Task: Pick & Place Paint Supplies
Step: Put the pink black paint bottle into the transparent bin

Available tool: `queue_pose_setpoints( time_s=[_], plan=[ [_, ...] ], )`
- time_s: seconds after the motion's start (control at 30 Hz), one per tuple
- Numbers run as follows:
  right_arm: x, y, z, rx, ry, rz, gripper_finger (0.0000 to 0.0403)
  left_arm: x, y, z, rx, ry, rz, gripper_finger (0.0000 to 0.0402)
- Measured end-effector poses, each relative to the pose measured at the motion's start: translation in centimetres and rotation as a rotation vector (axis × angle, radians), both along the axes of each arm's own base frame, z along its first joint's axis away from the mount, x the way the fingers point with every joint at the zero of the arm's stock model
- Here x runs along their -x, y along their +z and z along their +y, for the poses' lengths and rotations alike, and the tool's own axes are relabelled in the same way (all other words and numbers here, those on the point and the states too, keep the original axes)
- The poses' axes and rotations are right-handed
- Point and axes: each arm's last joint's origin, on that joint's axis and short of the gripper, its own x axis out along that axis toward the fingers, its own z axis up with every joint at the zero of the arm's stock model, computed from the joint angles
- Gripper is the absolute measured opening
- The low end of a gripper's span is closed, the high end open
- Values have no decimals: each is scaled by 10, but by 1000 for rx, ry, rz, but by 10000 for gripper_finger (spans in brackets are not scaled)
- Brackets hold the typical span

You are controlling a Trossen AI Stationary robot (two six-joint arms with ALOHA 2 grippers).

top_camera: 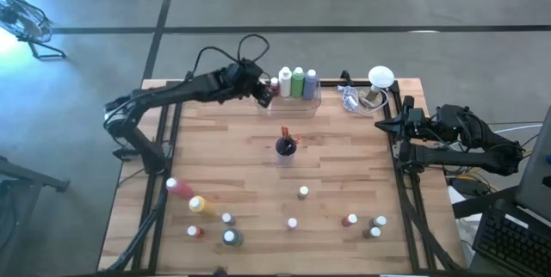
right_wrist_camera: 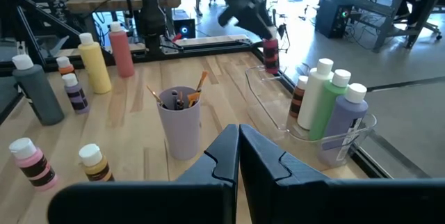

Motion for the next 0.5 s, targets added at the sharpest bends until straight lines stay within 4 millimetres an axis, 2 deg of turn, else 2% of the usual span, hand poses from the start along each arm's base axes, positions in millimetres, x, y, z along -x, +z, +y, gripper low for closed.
queue_pose_setpoints(
  time_s=[0.5],
  plan=[
    [0, 0, 0, 1, 0, 0, 8, -7, -40, 50, 57, 53, 14, 126]
  ],
)
